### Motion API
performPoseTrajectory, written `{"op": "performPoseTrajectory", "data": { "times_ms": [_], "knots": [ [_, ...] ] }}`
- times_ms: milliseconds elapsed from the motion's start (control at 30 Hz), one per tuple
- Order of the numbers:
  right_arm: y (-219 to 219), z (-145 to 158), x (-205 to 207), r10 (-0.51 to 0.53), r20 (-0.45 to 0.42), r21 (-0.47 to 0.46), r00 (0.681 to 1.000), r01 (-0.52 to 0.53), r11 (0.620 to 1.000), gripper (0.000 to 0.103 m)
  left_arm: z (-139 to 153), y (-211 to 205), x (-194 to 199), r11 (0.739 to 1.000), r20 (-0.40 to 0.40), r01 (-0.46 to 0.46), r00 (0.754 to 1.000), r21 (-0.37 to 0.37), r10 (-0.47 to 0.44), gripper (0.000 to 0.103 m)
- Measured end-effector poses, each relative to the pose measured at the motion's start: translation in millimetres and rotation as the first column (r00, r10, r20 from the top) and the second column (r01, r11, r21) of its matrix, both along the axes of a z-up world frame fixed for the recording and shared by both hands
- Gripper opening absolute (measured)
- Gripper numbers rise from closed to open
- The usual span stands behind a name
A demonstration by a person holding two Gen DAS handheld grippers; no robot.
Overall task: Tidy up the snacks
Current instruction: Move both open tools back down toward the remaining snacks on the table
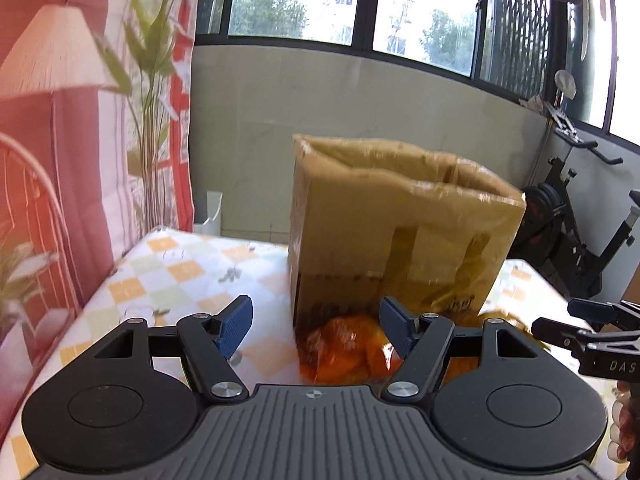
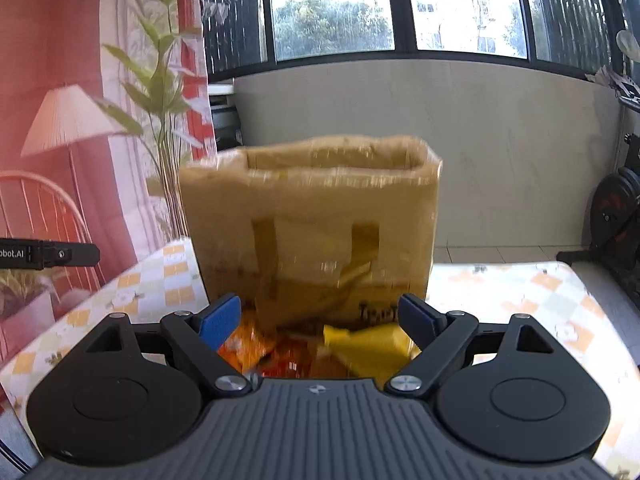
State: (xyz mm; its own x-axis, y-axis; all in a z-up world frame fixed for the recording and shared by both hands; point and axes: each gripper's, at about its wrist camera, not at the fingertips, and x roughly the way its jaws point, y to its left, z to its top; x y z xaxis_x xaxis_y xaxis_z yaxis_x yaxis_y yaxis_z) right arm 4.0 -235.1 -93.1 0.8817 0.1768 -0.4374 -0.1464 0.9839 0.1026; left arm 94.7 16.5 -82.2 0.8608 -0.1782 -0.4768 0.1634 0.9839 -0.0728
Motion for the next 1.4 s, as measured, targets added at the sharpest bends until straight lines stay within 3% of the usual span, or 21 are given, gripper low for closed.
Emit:
{"op": "performPoseTrajectory", "data": {
  "times_ms": [267,933,1167,1400],
  "knots": [
    [8.8,-32.9,-10.9,0.004,-0.072,0.012,0.997,-0.004,1.0,0.088,-22.3,-3.6,-9.2,1.0,-0.023,0.017,1.0,0.013,-0.017,0.073],
    [20.0,-70.8,-20.1,0.05,-0.152,-0.014,0.987,-0.053,0.999,0.088,-68.4,-14.4,-12.8,0.999,-0.132,0.032,0.991,-0.004,-0.033,0.072],
    [31.6,-84.4,-24.2,0.106,-0.18,-0.053,0.978,-0.117,0.992,0.088,-78.5,-9.7,-10.4,1.0,-0.163,0.016,0.986,-0.019,-0.019,0.072],
    [54.8,-89.9,-31.7,0.248,-0.219,-0.133,0.944,-0.281,0.95,0.088,-86.1,-9.0,-10.2,0.999,-0.185,0.017,0.982,-0.032,-0.023,0.072]
  ]
}}
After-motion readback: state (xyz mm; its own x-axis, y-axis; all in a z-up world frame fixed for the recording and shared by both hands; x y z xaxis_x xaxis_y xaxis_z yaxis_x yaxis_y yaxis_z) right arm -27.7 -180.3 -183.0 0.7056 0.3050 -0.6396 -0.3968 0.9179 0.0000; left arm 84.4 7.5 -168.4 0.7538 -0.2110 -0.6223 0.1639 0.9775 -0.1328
